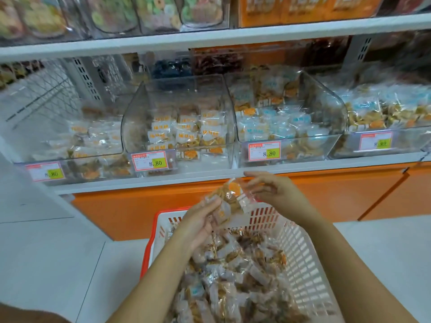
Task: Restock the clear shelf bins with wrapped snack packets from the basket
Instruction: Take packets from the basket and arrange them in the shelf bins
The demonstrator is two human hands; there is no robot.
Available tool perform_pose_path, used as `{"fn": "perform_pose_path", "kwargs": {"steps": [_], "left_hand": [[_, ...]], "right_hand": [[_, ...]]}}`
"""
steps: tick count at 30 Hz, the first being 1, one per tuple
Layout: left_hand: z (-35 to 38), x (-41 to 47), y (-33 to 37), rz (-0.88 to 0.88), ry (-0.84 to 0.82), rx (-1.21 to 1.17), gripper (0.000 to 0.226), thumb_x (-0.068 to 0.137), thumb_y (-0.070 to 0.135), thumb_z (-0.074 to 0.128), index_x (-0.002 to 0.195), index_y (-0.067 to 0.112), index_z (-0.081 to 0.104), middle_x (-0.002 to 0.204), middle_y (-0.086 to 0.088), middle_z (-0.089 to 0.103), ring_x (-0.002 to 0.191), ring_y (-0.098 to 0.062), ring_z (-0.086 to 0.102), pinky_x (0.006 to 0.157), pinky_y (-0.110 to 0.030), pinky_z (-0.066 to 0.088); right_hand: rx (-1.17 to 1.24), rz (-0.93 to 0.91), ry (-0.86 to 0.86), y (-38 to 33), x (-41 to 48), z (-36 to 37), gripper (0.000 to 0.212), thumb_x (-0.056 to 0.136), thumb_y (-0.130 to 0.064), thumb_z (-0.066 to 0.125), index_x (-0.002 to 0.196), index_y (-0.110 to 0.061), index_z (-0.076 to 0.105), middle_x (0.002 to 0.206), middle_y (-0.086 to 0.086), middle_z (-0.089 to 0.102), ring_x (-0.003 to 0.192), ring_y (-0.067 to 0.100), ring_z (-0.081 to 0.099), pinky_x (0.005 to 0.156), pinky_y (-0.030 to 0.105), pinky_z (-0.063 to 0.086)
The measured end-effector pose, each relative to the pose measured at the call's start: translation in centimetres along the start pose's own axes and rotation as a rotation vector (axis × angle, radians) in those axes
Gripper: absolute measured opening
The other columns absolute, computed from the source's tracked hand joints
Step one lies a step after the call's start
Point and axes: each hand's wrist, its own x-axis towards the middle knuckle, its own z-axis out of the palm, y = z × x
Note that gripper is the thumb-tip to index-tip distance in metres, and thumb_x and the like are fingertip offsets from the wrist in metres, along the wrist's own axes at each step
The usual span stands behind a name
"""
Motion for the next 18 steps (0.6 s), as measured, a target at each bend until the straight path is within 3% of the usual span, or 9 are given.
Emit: {"fn": "perform_pose_path", "kwargs": {"steps": [3, 5, 8, 10, 12, 14, 16, 18], "left_hand": [[1.3, 0.0, 2.3, 0.176, 0.066, 0.231, 0.034, 0.078, 0.011, 0.066, 0.111, 0.007, 0.063, 0.101, -0.01, 0.071, 0.09, -0.019, 0.069, 0.083, -0.032, 0.056], [2.1, -0.4, 3.8, 0.259, 0.072, 0.263, 0.031, 0.077, 0.015, 0.067, 0.107, 0.009, 0.063, 0.1, -0.011, 0.07, 0.088, -0.021, 0.068, 0.076, -0.032, 0.057], [3.0, -0.9, 5.9, 0.327, 0.036, 0.252, 0.039, 0.076, 0.015, 0.068, 0.115, 0.009, 0.061, 0.107, -0.015, 0.07, 0.091, -0.027, 0.068, 0.066, -0.031, 0.058], [3.2, -1.3, 7.4, 0.4, 0.074, 0.434, 0.041, 0.068, 0.021, 0.076, 0.107, 0.014, 0.063, 0.1, -0.011, 0.072, 0.084, -0.02, 0.07, 0.064, -0.029, 0.058], [3.1, -1.7, 9.2, 0.46, 0.145, 0.637, 0.043, 0.061, 0.026, 0.085, 0.098, 0.018, 0.064, 0.094, -0.007, 0.073, 0.08, -0.017, 0.07, 0.066, -0.03, 0.056], [3.2, -2.0, 11.0, 0.541, 0.169, 0.813, 0.032, 0.065, 0.025, 0.085, 0.089, 0.017, 0.066, 0.083, 0.002, 0.071, 0.074, -0.009, 0.066, 0.061, -0.021, 0.05], [3.6, -2.1, 12.8, 0.625, 0.176, 0.92, 0.019, 0.073, 0.02, 0.081, 0.084, 0.013, 0.067, 0.072, 0.01, 0.068, 0.065, -0.001, 0.061, 0.057, -0.013, 0.046], [3.3, -1.8, 14.8, 0.689, 0.213, 0.907, 0.015, 0.081, 0.021, 0.074, 0.086, 0.009, 0.067, 0.071, 0.008, 0.066, 0.063, -0.003, 0.06, 0.059, -0.015, 0.047]], "right_hand": [[0.314, 0.069, 0.152, -2.1, 0.1, -0.6, 0.031, 0.096, -0.004, 0.05, 0.12, -0.023, 0.06, 0.112, -0.001, 0.07, 0.093, 0.016, 0.07, 0.086, 0.032, 0.055], [0.363, 0.09, 0.126, -3.1, 0.2, -0.2, 0.032, 0.09, -0.022, 0.061, 0.122, -0.023, 0.059, 0.11, -0.002, 0.071, 0.095, 0.015, 0.07, 0.086, 0.029, 0.055], [0.174, 0.111, 0.089, -4.5, 1.0, 0.9, 0.053, 0.07, -0.039, 0.076, 0.119, -0.028, 0.061, 0.112, -0.006, 0.07, 0.104, 0.009, 0.065, 0.095, 0.029, 0.05], [0.091, 0.061, 0.152, -6.0, 2.0, 1.2, 0.057, 0.067, -0.033, 0.082, 0.119, -0.031, 0.059, 0.116, -0.01, 0.066, 0.11, 0.005, 0.06, 0.097, 0.028, 0.048], [-0.016, -0.013, 0.134, -7.8, 2.9, 1.1, 0.059, 0.065, -0.027, 0.085, 0.116, -0.038, 0.057, 0.106, -0.015, 0.067, 0.099, -0.002, 0.061, 0.088, 0.022, 0.05], [-0.247, -0.031, 0.028, -10.0, 4.1, 1.3, 0.045, 0.065, -0.034, 0.085, 0.102, -0.041, 0.06, 0.092, -0.016, 0.067, 0.083, -0.004, 0.06, 0.072, 0.014, 0.047], [-0.423, -0.019, -0.073, -12.1, 5.8, 1.3, 0.03, 0.067, -0.039, 0.083, 0.089, -0.03, 0.066, 0.082, -0.015, 0.066, 0.071, -0.002, 0.057, 0.061, 0.011, 0.04], [-0.425, -0.023, -0.09, -13.9, 7.7, 0.9, 0.027, 0.069, -0.037, 0.082, 0.079, -0.014, 0.071, 0.071, -0.003, 0.065, 0.062, 0.005, 0.054, 0.057, 0.014, 0.04]]}}
